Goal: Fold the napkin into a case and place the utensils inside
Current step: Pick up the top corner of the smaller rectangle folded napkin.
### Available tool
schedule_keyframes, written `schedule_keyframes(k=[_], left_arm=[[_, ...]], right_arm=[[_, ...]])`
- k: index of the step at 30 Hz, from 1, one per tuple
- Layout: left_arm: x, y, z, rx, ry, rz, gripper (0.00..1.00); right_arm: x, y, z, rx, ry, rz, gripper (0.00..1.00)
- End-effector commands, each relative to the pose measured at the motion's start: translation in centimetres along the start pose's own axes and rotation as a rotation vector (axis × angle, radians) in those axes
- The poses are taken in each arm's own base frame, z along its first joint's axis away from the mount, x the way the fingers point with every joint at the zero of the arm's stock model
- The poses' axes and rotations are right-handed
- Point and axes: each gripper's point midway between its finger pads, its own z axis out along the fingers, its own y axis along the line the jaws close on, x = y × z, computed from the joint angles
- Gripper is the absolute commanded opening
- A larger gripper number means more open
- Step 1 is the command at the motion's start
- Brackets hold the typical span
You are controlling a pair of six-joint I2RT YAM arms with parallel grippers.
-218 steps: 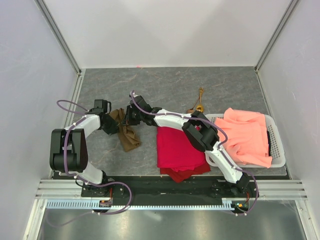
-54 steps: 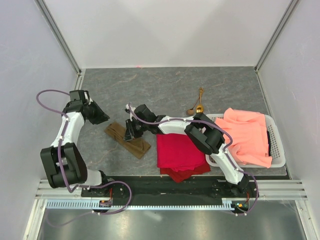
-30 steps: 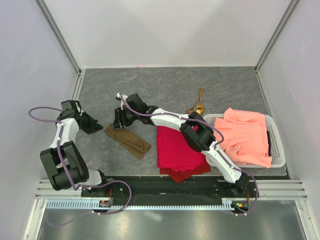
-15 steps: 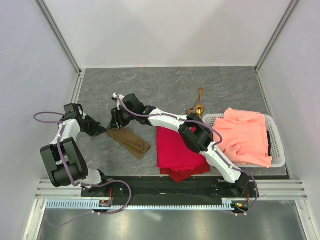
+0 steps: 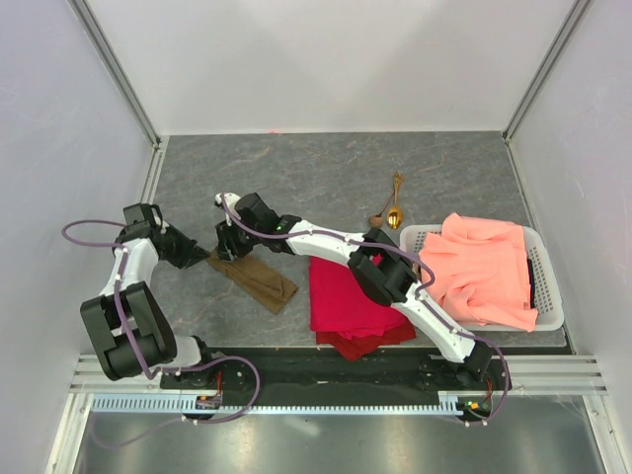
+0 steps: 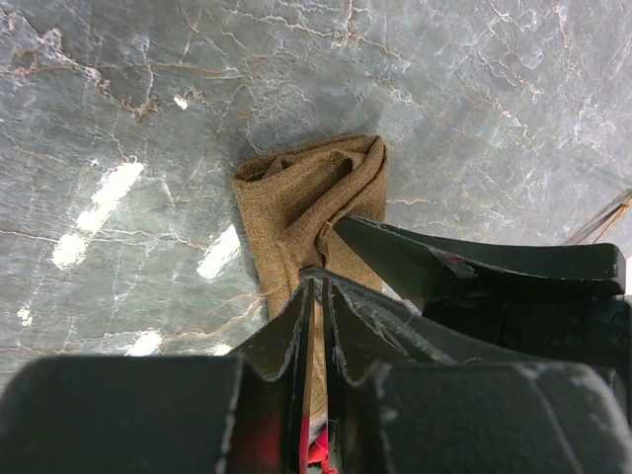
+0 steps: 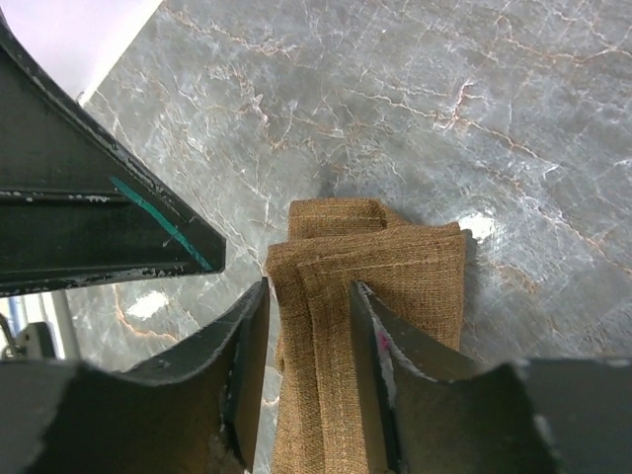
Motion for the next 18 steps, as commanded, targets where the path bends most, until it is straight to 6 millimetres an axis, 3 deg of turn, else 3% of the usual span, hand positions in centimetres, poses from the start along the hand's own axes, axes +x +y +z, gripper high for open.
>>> schedule_keyframes(k=[1, 18], left_arm=[[-1.2, -0.5, -1.1, 0.003, -0.067, -0.010, 0.13], [-2.1, -1.0, -2.5, 0.009, -0.111, -0.020, 0.12]], right_arm=[[-1.2, 0.5, 0.2, 0.037, -0.028, -0.093, 0.48], [0.1, 0.3, 1.4, 0.201, 0.001, -0.267, 0.42]])
